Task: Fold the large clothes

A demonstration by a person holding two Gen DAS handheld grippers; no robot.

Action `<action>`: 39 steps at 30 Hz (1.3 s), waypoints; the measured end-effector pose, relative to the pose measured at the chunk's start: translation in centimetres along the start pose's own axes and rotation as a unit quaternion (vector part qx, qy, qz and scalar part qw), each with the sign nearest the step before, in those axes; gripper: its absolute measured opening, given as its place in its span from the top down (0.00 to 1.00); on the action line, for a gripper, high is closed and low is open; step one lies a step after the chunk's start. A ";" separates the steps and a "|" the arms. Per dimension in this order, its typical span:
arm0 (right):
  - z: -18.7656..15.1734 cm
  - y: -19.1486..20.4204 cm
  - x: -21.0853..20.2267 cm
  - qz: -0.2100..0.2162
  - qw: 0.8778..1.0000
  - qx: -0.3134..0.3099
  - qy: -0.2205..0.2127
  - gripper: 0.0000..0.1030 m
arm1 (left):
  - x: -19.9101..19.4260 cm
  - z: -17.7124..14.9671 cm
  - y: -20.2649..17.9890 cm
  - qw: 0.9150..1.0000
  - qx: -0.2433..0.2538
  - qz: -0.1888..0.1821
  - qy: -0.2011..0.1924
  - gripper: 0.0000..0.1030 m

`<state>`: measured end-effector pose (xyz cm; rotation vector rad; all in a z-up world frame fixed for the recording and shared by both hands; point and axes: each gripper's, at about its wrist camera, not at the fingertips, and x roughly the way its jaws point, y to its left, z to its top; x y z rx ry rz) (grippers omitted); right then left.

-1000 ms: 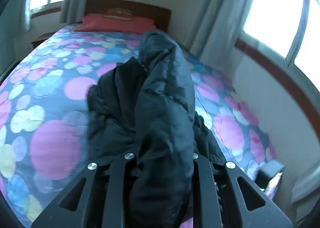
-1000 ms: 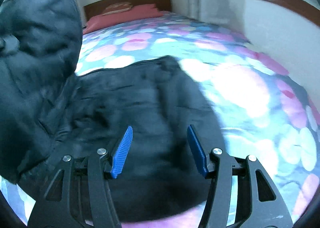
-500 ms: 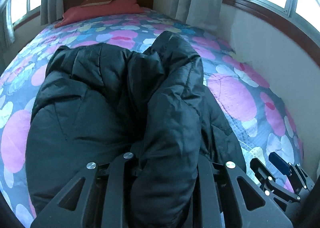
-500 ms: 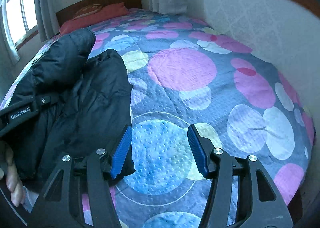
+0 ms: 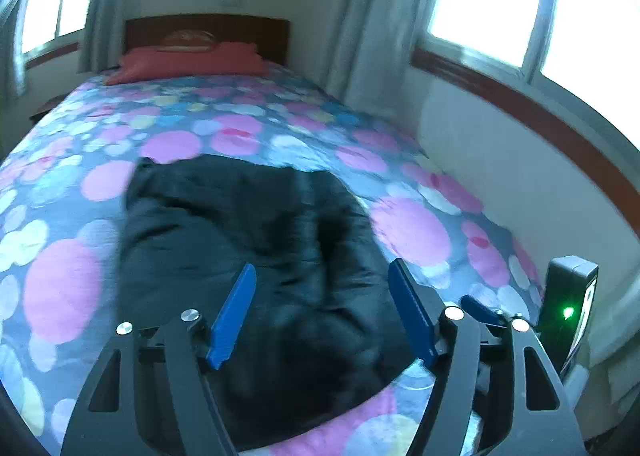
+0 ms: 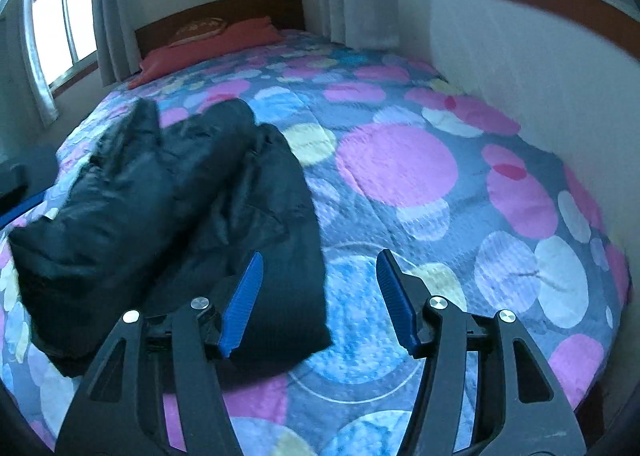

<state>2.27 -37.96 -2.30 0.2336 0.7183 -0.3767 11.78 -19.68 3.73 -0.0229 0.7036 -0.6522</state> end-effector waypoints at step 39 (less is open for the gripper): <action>-0.7 -0.1 12.0 0.102 0.987 0.066 0.109 0.96 | 7.5 -3.9 9.8 0.995 -0.063 0.057 0.042 0.34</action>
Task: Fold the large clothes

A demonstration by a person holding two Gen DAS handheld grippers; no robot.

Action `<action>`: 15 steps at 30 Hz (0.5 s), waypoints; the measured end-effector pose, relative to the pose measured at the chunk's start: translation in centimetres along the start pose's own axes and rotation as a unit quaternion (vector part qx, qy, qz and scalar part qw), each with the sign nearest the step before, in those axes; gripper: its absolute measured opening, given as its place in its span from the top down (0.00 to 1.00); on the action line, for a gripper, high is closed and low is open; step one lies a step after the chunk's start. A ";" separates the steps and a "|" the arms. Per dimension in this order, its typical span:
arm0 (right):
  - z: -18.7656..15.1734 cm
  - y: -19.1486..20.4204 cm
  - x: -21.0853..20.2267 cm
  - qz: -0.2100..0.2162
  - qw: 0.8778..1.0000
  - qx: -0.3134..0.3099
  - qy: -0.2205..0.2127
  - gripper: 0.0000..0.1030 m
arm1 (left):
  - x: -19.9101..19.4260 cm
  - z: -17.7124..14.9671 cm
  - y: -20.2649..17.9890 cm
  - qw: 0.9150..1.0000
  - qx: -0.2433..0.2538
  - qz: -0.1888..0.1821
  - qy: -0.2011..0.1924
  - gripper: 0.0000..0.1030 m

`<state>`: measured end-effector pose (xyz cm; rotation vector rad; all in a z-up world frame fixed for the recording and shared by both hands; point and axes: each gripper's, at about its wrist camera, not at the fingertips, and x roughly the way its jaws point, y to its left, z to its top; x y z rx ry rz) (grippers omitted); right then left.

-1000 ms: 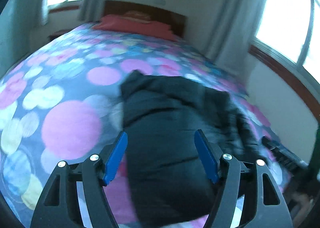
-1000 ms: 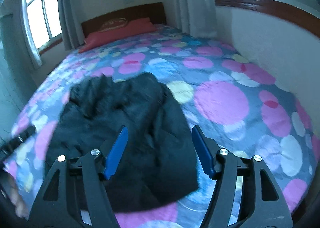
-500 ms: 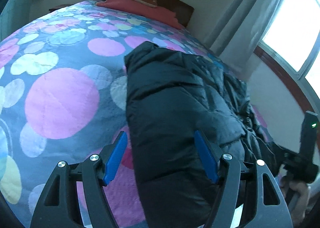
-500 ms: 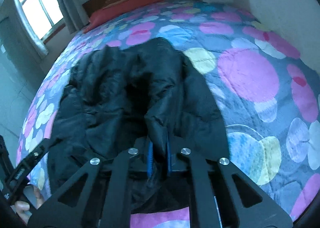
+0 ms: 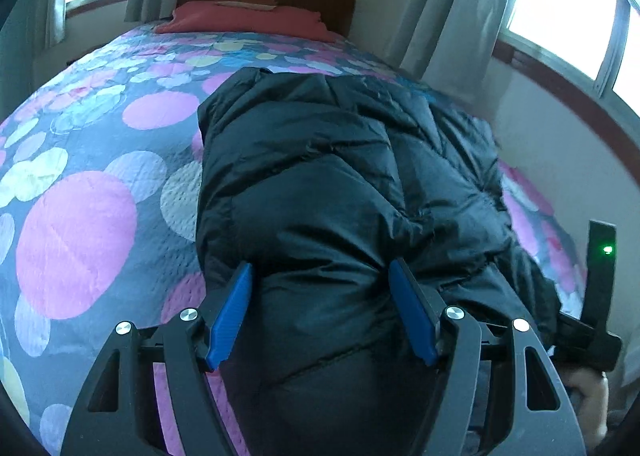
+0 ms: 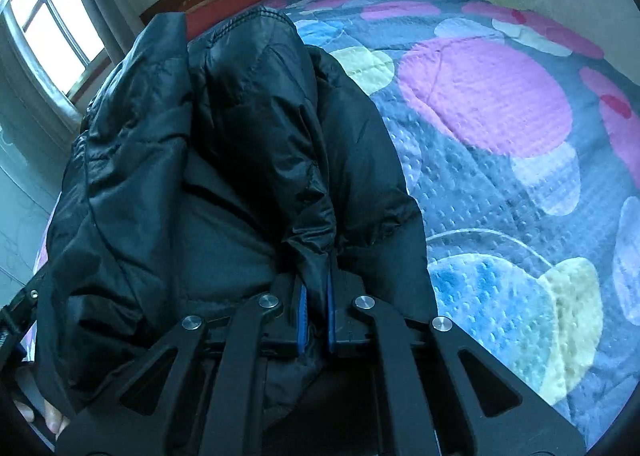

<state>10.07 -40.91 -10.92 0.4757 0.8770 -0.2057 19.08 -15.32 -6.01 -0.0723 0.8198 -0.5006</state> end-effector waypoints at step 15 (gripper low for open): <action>2.1 2.6 -8.1 -0.064 0.996 -0.034 -0.055 0.59 | -3.5 0.9 2.9 0.999 -0.043 -0.020 -0.026 0.34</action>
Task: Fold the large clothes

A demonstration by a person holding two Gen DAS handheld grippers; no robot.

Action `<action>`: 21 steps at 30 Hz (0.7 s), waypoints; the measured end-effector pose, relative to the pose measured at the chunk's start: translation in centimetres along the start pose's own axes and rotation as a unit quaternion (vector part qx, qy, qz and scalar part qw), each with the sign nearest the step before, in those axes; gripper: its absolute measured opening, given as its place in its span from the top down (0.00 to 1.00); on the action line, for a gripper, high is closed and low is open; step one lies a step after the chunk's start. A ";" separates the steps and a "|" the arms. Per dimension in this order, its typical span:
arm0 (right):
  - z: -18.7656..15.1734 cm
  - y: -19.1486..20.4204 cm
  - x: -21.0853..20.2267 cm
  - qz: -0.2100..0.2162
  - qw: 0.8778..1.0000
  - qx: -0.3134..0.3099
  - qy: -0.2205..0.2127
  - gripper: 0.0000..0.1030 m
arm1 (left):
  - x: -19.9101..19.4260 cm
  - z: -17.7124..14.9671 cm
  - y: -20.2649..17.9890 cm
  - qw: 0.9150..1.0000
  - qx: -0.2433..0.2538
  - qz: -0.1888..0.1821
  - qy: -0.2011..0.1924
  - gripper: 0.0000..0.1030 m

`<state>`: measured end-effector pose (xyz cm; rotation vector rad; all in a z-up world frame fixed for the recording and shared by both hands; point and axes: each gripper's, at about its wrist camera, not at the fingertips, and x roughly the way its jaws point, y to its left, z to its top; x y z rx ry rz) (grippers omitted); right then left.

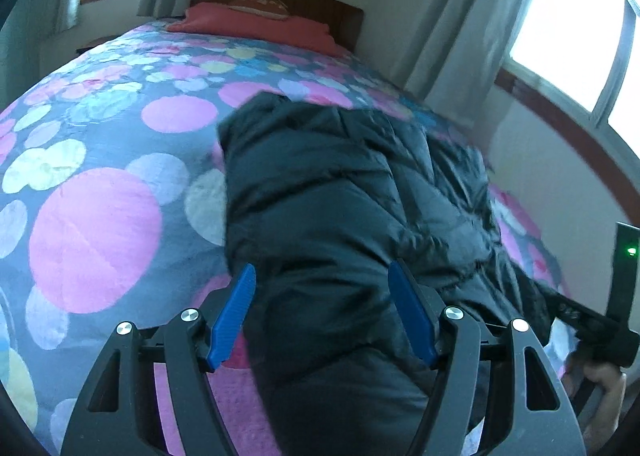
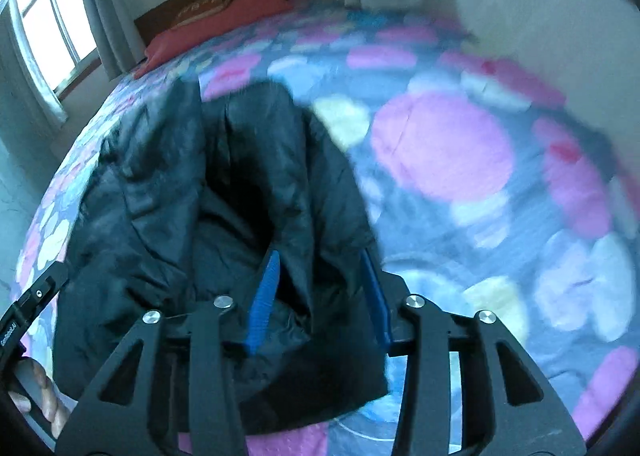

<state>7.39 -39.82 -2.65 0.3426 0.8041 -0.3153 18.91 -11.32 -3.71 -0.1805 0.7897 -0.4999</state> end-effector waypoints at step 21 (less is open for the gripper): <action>2.4 4.3 9.8 -0.026 0.997 -0.049 0.058 1.00 | 5.7 2.9 0.7 0.997 -0.052 0.042 0.031 0.32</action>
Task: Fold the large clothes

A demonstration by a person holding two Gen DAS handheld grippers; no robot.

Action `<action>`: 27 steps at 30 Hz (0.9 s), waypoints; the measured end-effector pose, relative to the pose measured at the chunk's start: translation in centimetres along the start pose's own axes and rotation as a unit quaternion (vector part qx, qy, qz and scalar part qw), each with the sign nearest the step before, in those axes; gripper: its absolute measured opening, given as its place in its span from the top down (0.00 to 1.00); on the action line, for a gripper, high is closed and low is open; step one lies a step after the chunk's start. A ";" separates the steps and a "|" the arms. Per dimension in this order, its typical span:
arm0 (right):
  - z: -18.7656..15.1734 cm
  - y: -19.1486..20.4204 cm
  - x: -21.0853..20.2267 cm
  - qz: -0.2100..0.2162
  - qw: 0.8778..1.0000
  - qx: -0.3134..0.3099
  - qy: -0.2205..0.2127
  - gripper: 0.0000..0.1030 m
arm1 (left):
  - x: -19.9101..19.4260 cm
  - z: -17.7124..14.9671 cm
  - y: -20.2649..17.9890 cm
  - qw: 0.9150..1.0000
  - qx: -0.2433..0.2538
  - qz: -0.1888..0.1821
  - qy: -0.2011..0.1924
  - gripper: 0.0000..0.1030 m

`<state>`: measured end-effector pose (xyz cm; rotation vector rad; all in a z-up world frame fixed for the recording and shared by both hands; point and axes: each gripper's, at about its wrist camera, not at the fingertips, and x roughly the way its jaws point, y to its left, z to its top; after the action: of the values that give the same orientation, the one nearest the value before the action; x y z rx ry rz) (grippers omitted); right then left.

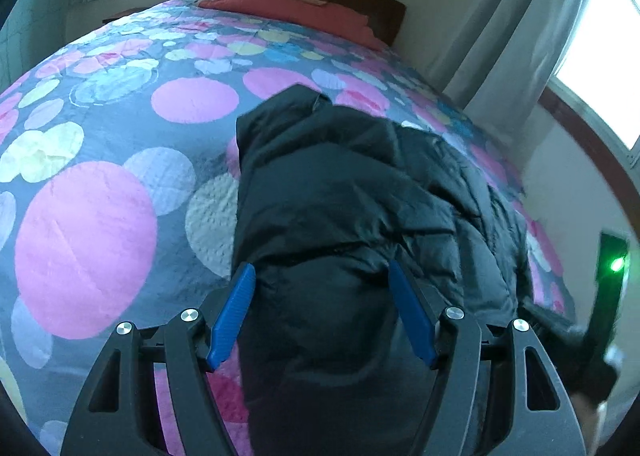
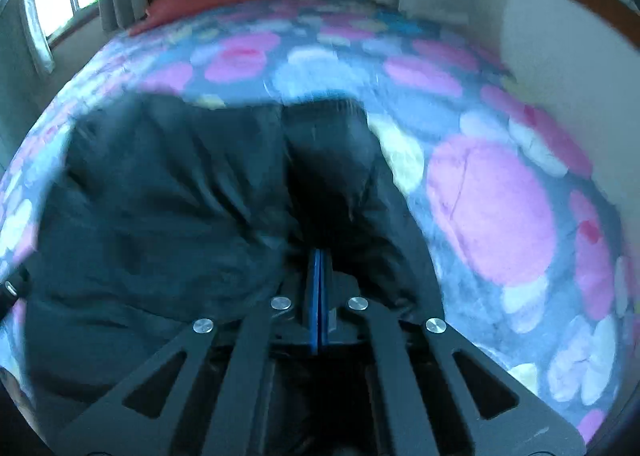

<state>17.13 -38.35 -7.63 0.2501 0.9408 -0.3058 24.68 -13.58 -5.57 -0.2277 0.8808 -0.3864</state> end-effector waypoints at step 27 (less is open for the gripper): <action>-1.3 0.2 -4.0 0.013 0.996 0.016 -0.081 0.63 | 0.5 -0.5 0.5 1.000 0.004 0.024 0.003 0.30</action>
<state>14.07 -37.10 -5.04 0.2616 0.7721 -0.3132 24.65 -13.37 -6.40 -0.1978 0.8894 -0.3465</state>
